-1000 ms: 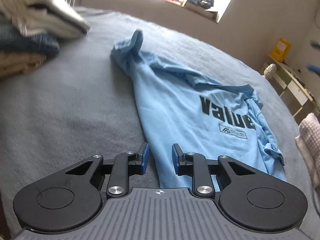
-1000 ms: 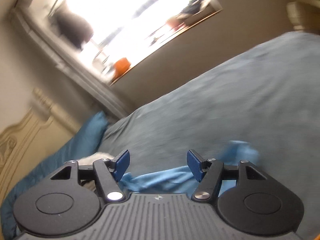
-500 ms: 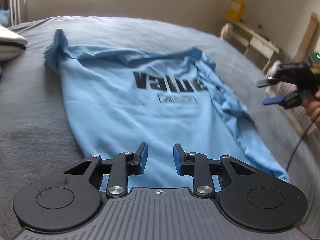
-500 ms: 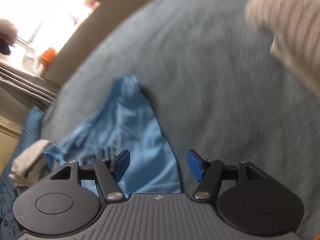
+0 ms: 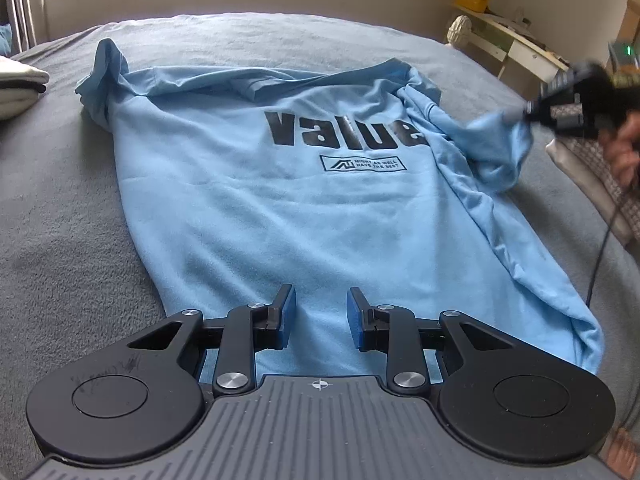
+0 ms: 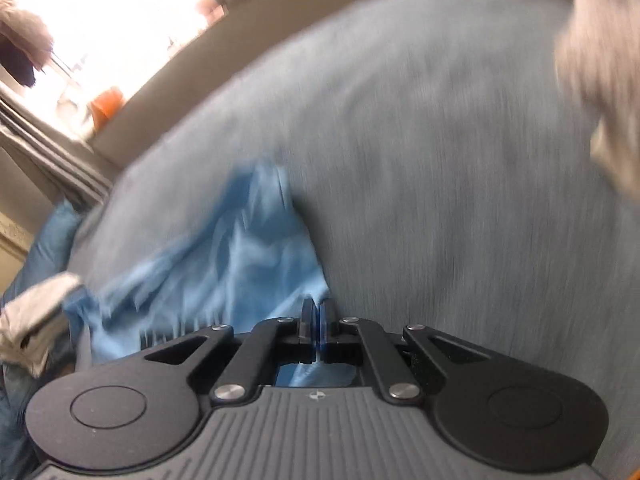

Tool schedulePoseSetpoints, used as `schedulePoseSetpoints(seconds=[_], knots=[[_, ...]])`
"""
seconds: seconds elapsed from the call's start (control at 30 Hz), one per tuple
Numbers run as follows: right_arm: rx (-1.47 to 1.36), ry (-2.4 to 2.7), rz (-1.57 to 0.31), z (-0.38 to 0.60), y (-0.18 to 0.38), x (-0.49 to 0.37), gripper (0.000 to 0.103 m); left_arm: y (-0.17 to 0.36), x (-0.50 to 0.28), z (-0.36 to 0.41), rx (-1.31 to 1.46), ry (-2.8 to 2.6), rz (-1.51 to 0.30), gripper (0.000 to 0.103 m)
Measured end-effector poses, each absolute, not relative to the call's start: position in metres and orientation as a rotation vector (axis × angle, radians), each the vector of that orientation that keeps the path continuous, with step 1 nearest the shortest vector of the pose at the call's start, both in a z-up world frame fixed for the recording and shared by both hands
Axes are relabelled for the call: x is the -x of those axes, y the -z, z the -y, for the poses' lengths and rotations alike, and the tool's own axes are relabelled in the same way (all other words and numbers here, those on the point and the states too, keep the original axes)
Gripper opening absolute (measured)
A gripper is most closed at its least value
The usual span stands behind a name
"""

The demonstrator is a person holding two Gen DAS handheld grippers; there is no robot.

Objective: Fold clothes

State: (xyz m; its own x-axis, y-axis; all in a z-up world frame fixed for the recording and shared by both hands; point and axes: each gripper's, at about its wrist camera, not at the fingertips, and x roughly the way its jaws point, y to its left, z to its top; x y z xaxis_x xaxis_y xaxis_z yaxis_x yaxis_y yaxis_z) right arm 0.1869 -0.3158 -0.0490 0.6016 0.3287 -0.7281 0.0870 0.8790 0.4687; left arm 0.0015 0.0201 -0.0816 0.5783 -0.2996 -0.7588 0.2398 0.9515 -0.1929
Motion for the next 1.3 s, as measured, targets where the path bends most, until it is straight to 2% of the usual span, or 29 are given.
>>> schedulePoseSetpoints(seconds=[0.23,0.4,0.5,0.6,0.63,0.67,0.7,0.93,1.03,1.17,1.3], knots=[[-0.399,-0.075,-0.735,0.322,0.005,-0.252,0.001,0.081,-0.004,-0.02,0.087,0.317,-0.91,0.027],[-0.279,0.026,-0.667,0.314,0.011,-0.299,0.001,0.082,-0.004,-0.019,0.077,0.312,-0.912,0.027],[-0.301,0.059,-0.686,0.319,0.026,-0.318,0.002,0.083,-0.003,-0.017,0.068,0.308,-0.911,0.027],[-0.318,0.105,-0.78,0.327,0.041,-0.329,0.009,0.082,-0.002,-0.017,0.067,0.305,-0.912,0.027],[-0.313,0.126,-0.81,0.33,0.042,-0.327,0.023,0.082,-0.002,-0.018,0.07,0.304,-0.912,0.027],[-0.32,0.129,-0.801,0.335,0.04,-0.32,0.042,0.081,-0.002,-0.018,0.072,0.303,-0.913,0.027],[-0.328,0.132,-0.792,0.341,0.038,-0.313,0.048,0.08,-0.002,-0.019,0.078,0.302,-0.912,0.027],[-0.48,0.005,-0.659,0.411,-0.018,-0.214,0.049,0.07,0.003,-0.028,0.117,0.296,-0.889,0.028],[-0.475,-0.11,-0.659,0.423,-0.051,-0.158,0.049,0.061,0.007,-0.033,0.117,0.301,-0.87,0.028],[-0.41,-0.291,-0.801,0.406,-0.067,-0.093,0.049,0.049,0.016,-0.044,0.149,0.328,-0.881,0.029],[-0.404,-0.455,-1.036,0.361,-0.029,-0.041,0.049,0.042,0.03,-0.062,0.214,0.368,-0.94,0.03]])
